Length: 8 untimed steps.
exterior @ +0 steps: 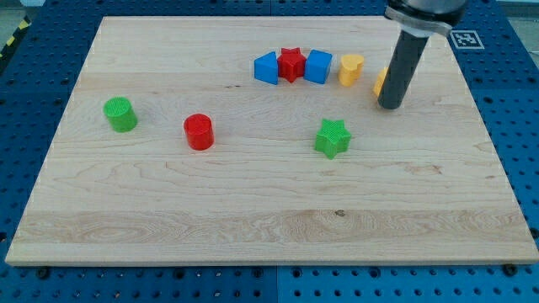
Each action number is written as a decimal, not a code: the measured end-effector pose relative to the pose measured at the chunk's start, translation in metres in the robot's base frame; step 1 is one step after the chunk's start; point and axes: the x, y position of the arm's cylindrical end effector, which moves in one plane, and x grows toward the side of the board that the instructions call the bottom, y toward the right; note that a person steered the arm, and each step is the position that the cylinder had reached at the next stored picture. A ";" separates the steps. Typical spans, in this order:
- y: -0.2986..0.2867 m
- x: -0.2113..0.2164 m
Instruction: Place the yellow hexagon close to the yellow heart
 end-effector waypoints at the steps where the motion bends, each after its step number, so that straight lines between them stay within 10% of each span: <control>1: 0.000 -0.002; 8: 0.031 0.009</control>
